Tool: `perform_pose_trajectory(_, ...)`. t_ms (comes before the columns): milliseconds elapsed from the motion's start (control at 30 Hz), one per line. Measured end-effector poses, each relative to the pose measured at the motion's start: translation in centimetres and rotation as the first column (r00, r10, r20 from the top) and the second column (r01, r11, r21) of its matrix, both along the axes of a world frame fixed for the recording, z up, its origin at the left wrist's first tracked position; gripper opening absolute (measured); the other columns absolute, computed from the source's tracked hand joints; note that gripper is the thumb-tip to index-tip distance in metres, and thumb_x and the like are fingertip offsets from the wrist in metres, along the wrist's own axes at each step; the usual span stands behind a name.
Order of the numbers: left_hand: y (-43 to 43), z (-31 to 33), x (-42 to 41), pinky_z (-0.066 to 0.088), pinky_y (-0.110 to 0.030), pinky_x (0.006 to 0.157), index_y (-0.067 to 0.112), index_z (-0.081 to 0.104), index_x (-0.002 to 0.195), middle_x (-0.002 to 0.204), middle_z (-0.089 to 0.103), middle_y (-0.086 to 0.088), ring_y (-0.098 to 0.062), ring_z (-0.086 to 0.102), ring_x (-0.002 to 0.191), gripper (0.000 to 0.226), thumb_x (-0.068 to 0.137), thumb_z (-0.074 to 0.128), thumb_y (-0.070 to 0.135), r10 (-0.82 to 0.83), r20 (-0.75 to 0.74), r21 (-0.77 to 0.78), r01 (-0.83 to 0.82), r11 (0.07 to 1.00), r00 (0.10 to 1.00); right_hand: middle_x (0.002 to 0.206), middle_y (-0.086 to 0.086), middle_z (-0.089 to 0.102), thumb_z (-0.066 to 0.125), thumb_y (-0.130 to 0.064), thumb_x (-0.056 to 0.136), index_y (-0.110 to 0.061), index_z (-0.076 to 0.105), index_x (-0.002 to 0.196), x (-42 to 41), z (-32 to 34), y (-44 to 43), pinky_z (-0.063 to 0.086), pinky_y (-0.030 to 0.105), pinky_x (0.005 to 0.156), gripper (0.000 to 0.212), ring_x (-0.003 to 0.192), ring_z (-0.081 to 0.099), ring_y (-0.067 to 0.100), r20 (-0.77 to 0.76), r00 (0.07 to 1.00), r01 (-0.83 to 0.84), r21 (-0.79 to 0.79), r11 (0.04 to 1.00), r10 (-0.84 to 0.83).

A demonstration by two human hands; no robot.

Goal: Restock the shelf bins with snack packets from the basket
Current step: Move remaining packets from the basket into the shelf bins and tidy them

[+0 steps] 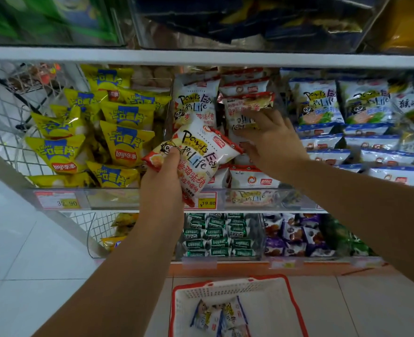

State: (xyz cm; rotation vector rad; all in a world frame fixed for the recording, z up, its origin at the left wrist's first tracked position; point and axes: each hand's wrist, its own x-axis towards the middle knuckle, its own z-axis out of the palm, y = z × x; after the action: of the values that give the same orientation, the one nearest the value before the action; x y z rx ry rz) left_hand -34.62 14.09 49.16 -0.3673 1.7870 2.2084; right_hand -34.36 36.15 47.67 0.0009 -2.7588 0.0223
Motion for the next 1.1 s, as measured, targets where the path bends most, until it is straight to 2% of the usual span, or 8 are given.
perform_pose_trajectory(200,0.5,-0.2,0.1,0.057,-0.041,0.084,0.019,0.058,0.125,0.105,0.074,0.001,-0.016,0.073,0.091,0.038,0.092,0.063,0.036,0.055,0.063,0.108,-0.062,0.992,0.996,0.157,0.006,0.029,0.067,-0.024,0.084,-0.03,0.049,0.141,0.3,0.6,0.5,0.028,0.055,0.111,0.06,0.141,0.026,0.034,0.084,0.99,0.106,0.089,0.99,-0.114)
perform_pose_trajectory(333,0.4,-0.1,0.2,0.059,-0.033,0.08,0.019,0.06,0.121,0.095,0.074,0.005,-0.008,0.073,0.079,0.029,0.096,0.059,0.033,0.042,0.037,0.071,-0.045,0.996,0.998,0.163,0.006,0.003,0.067,-0.013,0.083,-0.036,0.018,0.152,-1.9,3.5,1.1,0.014,0.058,0.117,0.088,0.149,0.001,0.034,0.281,0.96,-0.051,0.239,0.97,-0.019)
perform_pose_trajectory(467,0.8,0.0,0.4,0.057,-0.045,0.089,0.02,0.064,0.106,0.089,0.076,0.004,-0.014,0.073,0.083,0.016,0.094,0.061,0.03,0.074,0.056,0.096,-0.079,0.992,0.996,0.164,0.01,-0.011,0.057,-0.02,0.095,-0.038,0.032,0.148,-3.2,4.5,0.8,0.007,0.065,0.117,0.061,0.149,-0.011,0.036,0.43,0.902,-0.227,0.537,0.813,-0.032)
perform_pose_trajectory(600,0.8,0.2,0.4,0.055,-0.046,0.09,0.018,0.064,0.108,0.094,0.075,0.002,-0.017,0.073,0.087,0.019,0.094,0.061,0.031,0.078,0.059,0.105,-0.084,0.991,0.995,0.165,0.008,-0.004,0.059,-0.019,0.093,-0.029,0.037,0.147,-2.9,5.3,0.6,0.0,0.063,0.116,0.059,0.151,-0.008,0.032,0.425,0.897,-0.233,0.687,0.688,-0.121)
perform_pose_trajectory(733,0.4,0.2,0.3,0.057,-0.045,0.087,0.021,0.064,0.102,0.089,0.077,0.003,-0.014,0.074,0.081,0.013,0.095,0.061,0.03,0.086,0.056,0.142,-0.093,0.985,0.995,0.153,0.001,0.04,0.056,-0.016,0.092,-0.024,0.039,0.145,-2.5,6.4,0.6,-0.002,0.062,0.118,0.056,0.151,0.008,0.028,0.422,0.898,-0.26,0.731,0.631,-0.12)
perform_pose_trajectory(800,0.2,0.2,0.3,0.057,-0.044,0.086,0.021,0.064,0.1,0.087,0.077,0.004,-0.012,0.074,0.077,0.011,0.095,0.061,0.03,0.095,0.067,0.161,-0.105,0.981,0.993,0.144,0.002,0.05,0.062,-0.019,0.088,-0.023,0.041,0.14,-1.8,7.3,0.2,0.008,0.06,0.119,0.056,0.145,0.026,0.03,0.348,0.926,-0.187,0.755,0.629,-0.143)
perform_pose_trajectory(933,-0.1,0.4,0.4,0.056,-0.042,0.086,0.021,0.063,0.109,0.089,0.076,0.005,-0.009,0.074,0.077,0.017,0.094,0.061,0.03,0.112,0.077,0.211,-0.126,0.969,0.991,0.135,0.01,0.055,0.057,-0.025,0.09,-0.027,0.041,0.139,-0.7,8.8,-0.2,0.041,0.049,0.105,0.052,0.129,0.047,0.035,0.134,0.962,0.104,0.622,0.776,-0.237)
perform_pose_trajectory(1100,-0.2,0.4,0.6,0.054,-0.044,0.093,0.018,0.061,0.123,0.1,0.076,0.004,-0.012,0.073,0.088,0.031,0.095,0.061,0.029,0.131,0.071,0.244,-0.144,0.959,0.989,0.134,0.014,0.057,0.06,-0.045,0.09,-0.022,0.042,0.14,-1.1,8.1,0.3,0.029,0.049,0.111,0.058,0.127,0.048,0.037,0.07,0.958,0.278,0.019,0.961,-0.278)
